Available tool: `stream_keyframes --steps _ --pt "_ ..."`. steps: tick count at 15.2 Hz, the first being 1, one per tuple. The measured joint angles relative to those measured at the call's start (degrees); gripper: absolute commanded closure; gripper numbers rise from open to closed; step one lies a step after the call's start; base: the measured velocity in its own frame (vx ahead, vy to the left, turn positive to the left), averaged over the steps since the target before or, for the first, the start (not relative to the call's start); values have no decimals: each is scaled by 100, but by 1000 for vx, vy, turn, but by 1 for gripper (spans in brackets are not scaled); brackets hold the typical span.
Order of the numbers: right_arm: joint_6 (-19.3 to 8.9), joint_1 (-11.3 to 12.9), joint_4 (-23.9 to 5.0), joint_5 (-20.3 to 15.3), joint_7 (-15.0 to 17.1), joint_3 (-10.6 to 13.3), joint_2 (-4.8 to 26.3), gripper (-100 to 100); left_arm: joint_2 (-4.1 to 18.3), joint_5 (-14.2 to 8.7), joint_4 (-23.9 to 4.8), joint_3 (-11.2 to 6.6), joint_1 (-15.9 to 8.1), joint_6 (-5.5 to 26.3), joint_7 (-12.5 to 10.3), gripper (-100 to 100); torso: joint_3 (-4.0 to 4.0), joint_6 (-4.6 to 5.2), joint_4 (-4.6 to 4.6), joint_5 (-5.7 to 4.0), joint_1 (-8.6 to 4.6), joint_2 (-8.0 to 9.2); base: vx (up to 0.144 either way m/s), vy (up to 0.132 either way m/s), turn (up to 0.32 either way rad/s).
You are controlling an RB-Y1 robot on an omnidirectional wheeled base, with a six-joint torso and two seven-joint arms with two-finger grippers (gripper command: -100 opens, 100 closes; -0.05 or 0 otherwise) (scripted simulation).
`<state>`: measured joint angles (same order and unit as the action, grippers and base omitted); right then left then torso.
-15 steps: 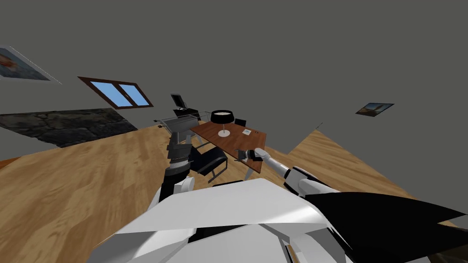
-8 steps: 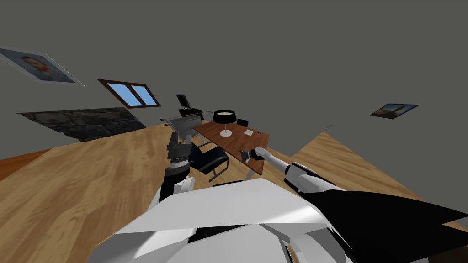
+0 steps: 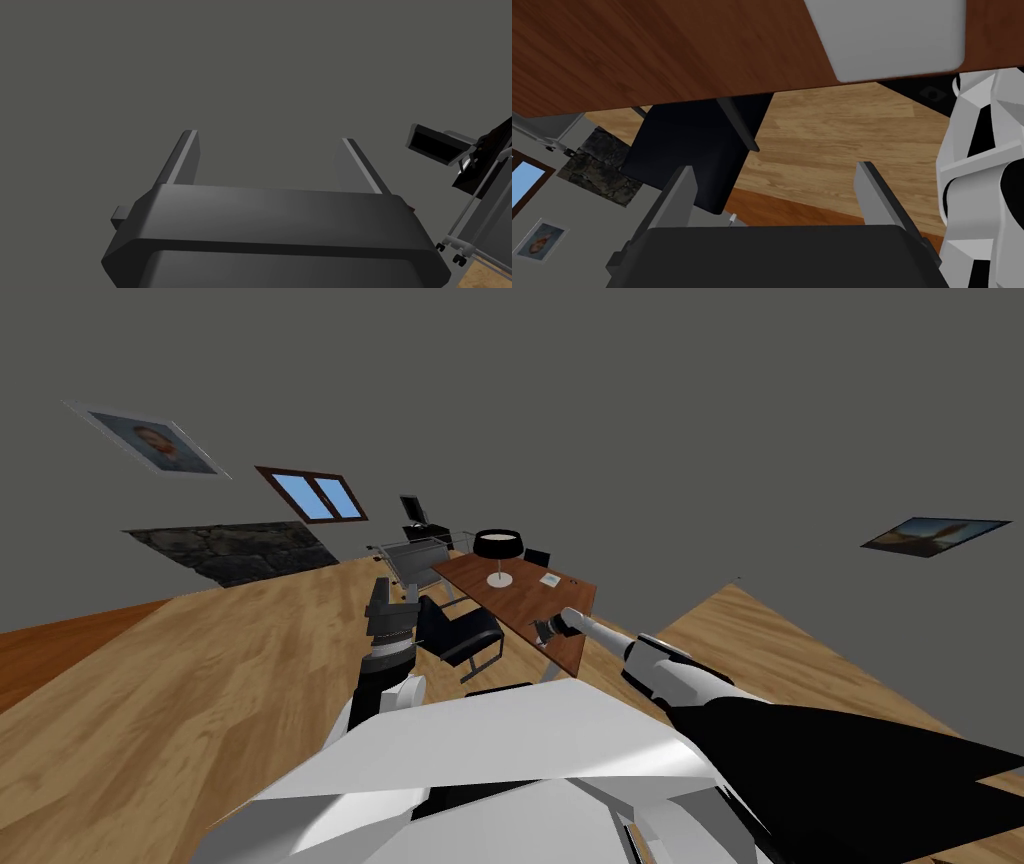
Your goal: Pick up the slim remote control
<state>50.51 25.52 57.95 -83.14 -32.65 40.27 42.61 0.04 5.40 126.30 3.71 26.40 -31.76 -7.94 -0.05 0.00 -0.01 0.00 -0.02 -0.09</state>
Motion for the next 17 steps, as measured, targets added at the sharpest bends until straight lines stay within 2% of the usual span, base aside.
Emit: stream_keyframes --steps 4,7,13,17 --pt "109 203 -324 -306 -120 129 47 -100 0 0 0 0 0 0 0 0 0 -1 0 0 2 0 6 -4 64" --pt "186 384 -697 -559 -273 253 42 -100 0 0 0 0 0 0 0 0 -1 0 -1 0 2 -2 12 -3 128" --pt "305 598 -1001 -1151 -348 543 186 -100 0 0 0 0 0 0 0 0 -2 2 -1 0 4 -2 14 -1 86" --pt "416 859 -1742 -1537 -723 755 71 -100 0 0 0 0 0 0 0 0 -6 -1 -3 1 8 -11 30 7 135"
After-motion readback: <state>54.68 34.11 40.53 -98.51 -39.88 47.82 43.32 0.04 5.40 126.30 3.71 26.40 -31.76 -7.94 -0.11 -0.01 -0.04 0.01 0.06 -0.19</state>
